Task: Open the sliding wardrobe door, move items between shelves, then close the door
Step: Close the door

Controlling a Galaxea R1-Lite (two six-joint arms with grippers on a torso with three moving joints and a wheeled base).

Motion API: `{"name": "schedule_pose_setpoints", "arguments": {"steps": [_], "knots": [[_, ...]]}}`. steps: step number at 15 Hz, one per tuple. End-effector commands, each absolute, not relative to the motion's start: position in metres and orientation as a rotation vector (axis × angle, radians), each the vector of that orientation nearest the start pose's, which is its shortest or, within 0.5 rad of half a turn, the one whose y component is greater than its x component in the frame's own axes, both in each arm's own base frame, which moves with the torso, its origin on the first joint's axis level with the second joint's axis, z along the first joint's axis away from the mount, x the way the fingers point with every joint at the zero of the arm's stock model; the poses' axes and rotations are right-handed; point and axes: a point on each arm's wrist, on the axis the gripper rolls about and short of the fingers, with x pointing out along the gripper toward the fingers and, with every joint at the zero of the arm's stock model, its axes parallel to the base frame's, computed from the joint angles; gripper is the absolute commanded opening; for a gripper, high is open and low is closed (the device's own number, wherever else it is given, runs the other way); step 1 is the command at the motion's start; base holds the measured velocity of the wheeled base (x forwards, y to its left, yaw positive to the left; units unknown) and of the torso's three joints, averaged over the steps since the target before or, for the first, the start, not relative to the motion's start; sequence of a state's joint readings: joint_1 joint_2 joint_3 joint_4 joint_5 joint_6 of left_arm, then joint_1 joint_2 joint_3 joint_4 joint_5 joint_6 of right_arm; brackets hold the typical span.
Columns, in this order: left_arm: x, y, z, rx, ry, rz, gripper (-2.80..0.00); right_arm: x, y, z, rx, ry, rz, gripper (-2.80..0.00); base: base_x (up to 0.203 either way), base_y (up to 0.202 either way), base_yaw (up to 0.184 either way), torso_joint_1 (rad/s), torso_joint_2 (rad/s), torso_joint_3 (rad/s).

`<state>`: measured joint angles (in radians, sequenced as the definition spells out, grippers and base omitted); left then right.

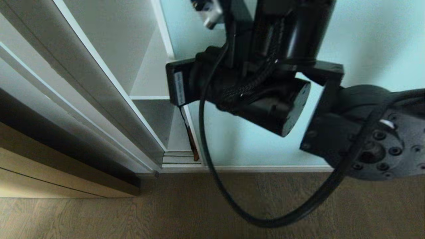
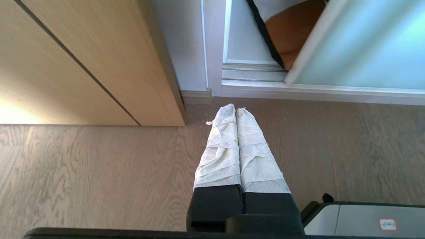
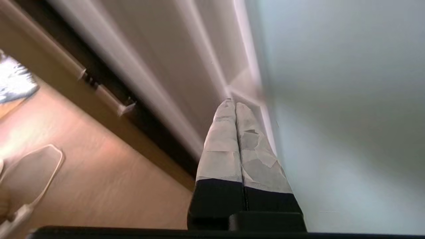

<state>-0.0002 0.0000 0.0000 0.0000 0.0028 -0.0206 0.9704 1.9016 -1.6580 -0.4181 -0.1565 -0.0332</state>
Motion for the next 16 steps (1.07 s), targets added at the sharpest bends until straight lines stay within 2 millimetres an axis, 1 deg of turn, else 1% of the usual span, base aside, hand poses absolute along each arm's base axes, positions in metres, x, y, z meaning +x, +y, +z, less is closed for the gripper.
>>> {"name": "schedule_pose_setpoints", "arguments": {"steps": [1, 3, 5, 6, 8, 10, 12, 14, 16], "knots": [[-0.023, 0.0, 0.075, -0.021, 0.003, 0.003, -2.8, 0.216, 0.341, 0.314, 0.022, -0.133, 0.854, -2.8, 0.0, 0.0, 0.0, 0.0, 0.0, 0.0], [-0.023, 0.0, 0.075, -0.021, 0.003, 0.003, -2.8, 0.205, 0.353, 0.31, -0.002, -0.112, 0.9, -2.8, 0.0, 0.0, 0.0, 0.0, 0.0, 0.0], [-0.023, 0.0, 0.075, -0.021, 0.003, 0.003, -2.8, 0.198, 0.361, 0.306, -0.02, -0.097, 0.94, -2.8, 0.0, 0.0, 0.0, 0.0, 0.0, 0.0], [-0.023, 0.0, 0.075, -0.021, 0.003, 0.003, -2.8, 0.196, 0.36, 0.309, -0.019, -0.103, 0.945, -2.8, 0.0, 0.0, 0.0, 0.0, 0.0, 0.0], [-0.023, 0.0, 0.075, -0.021, 0.003, 0.003, -2.8, 0.189, 0.349, 0.324, 0.01, -0.133, 0.943, -2.8, 0.0, 0.0, 0.0, 0.0, 0.0, 0.0], [-0.023, 0.0, 0.075, -0.021, 0.003, 0.003, -2.8, 0.177, 0.326, 0.344, 0.034, -0.169, 0.937, -2.8, 0.0, 0.0, 0.0, 0.0, 0.0, 0.0], [-0.023, 0.0, 0.075, -0.021, 0.003, 0.003, -2.8, 0.161, 0.295, 0.365, 0.063, -0.215, 0.921, -2.8, 0.0, 0.0, 0.0, 0.0, 0.0, 0.0], [-0.023, 0.0, 0.075, -0.021, 0.003, 0.003, -2.8, 0.145, 0.254, 0.392, 0.127, -0.298, 0.832, -2.8, 0.0, 0.0, 0.0, 0.0, 0.0, 0.0], [-0.023, 0.0, 0.075, -0.021, 0.003, 0.003, -2.8, 0.137, 0.201, 0.421, 0.152, -0.41, 0.637, -2.8, 0.0, 0.0, 0.0, 0.0, 0.0, 0.0]]}}
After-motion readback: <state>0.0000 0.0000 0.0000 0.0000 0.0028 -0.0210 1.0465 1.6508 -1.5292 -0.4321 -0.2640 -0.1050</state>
